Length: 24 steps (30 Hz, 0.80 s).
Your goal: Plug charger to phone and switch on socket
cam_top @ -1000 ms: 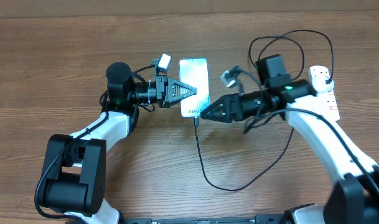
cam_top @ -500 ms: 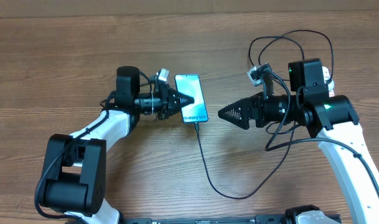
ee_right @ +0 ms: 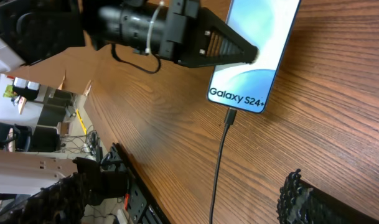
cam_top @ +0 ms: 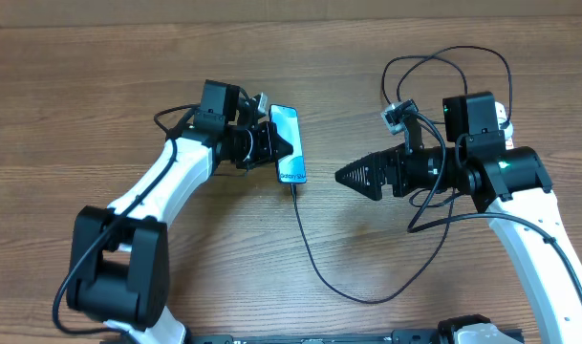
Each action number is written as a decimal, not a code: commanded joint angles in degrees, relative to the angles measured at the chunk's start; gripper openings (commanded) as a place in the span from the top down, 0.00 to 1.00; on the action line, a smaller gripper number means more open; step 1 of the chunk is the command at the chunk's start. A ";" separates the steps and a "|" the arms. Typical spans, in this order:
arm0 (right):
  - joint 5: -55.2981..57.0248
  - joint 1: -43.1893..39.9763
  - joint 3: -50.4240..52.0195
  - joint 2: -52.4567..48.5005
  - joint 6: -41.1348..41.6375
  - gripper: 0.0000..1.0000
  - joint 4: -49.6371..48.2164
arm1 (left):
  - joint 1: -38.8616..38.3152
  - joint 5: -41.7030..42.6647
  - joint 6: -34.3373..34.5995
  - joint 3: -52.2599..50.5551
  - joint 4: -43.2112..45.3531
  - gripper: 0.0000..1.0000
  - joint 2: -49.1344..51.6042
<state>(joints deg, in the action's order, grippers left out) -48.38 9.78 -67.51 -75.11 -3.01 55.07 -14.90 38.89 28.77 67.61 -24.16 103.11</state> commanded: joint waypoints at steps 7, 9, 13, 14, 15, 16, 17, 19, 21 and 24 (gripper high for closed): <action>0.83 -0.11 -1.14 0.85 -0.28 0.00 0.87 | 0.07 2.84 -2.86 4.81 -1.51 0.96 11.54; 1.60 -0.11 -1.14 0.85 -0.31 0.00 1.25 | 0.07 2.10 -2.89 4.83 -1.60 0.96 12.04; 1.90 -0.11 -1.14 0.85 -0.31 0.00 1.31 | 0.07 -1.33 -3.10 4.83 -2.69 0.96 12.28; 1.92 -0.11 -1.14 0.85 -0.31 0.00 1.31 | 0.07 -1.81 -3.10 4.83 -2.97 0.96 12.28; 1.92 -0.11 -1.14 0.85 -0.31 0.00 1.31 | 0.07 -2.14 -3.13 4.83 -3.17 0.96 12.28; 1.92 -0.11 -1.14 0.85 -0.31 0.00 1.31 | 0.07 -2.56 -3.10 4.83 -3.41 0.96 12.28; 1.92 -0.11 -1.14 0.85 -0.31 0.00 1.31 | 0.07 -3.13 -3.06 4.83 -3.72 0.92 12.28; 1.92 -0.11 -1.14 0.85 -0.31 0.00 1.49 | 0.07 -5.18 -3.08 4.83 -5.11 0.73 12.28; 2.01 -0.11 -1.14 0.85 -0.31 0.00 1.70 | 0.07 -7.02 -3.08 4.83 -6.32 0.56 12.28; 2.10 -0.11 -1.14 0.85 -0.31 0.00 2.10 | 0.09 -10.08 -3.06 4.81 -8.35 0.49 12.28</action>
<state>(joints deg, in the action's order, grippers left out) -46.83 9.78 -67.51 -75.11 -3.03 56.75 -14.92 33.50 26.55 71.35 -31.11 115.42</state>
